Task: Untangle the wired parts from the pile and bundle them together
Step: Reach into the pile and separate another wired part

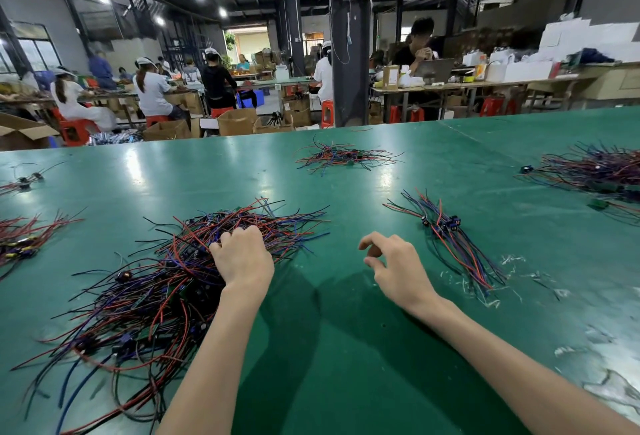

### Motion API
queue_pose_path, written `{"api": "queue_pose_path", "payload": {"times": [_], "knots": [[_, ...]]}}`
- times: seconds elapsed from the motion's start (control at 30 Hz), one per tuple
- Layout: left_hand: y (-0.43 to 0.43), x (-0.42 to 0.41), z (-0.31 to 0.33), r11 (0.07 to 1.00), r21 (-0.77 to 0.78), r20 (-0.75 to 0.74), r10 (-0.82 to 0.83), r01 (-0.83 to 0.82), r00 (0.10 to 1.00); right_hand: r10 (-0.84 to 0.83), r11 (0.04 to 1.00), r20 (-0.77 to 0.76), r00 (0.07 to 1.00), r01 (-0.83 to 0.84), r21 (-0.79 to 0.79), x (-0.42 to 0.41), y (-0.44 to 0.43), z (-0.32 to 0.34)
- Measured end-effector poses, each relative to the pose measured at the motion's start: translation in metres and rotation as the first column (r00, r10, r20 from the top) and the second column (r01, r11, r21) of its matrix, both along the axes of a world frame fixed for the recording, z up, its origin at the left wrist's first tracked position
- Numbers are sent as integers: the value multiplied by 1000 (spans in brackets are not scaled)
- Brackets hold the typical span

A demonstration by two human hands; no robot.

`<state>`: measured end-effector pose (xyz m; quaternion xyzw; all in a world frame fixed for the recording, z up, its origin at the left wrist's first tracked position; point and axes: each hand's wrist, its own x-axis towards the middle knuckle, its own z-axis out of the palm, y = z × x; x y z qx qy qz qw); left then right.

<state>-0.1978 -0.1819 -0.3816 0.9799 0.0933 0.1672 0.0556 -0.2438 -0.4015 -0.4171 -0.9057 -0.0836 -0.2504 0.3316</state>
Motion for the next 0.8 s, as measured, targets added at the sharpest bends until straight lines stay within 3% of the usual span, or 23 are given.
{"api": "queue_pose_path", "payload": {"times": [0.3, 0.47, 0.6, 0.8], "knots": [[10, 6, -2, 998, -19, 6, 65, -65, 998, 9, 1000, 1, 1000, -9, 24, -2, 3, -1], [13, 7, -2, 990, -137, 229, 71, -40, 971, 7, 1000, -2, 1000, -7, 22, -3, 4, 0], [13, 7, -1, 968, -238, 435, 35, 77, 900, 2, 1000, -7, 1000, -2, 12, -3, 4, 0], [14, 6, 1, 936, -267, 513, -62, 228, 856, 8, 999, -25, 1000, -7, 36, -4, 5, 1]]}}
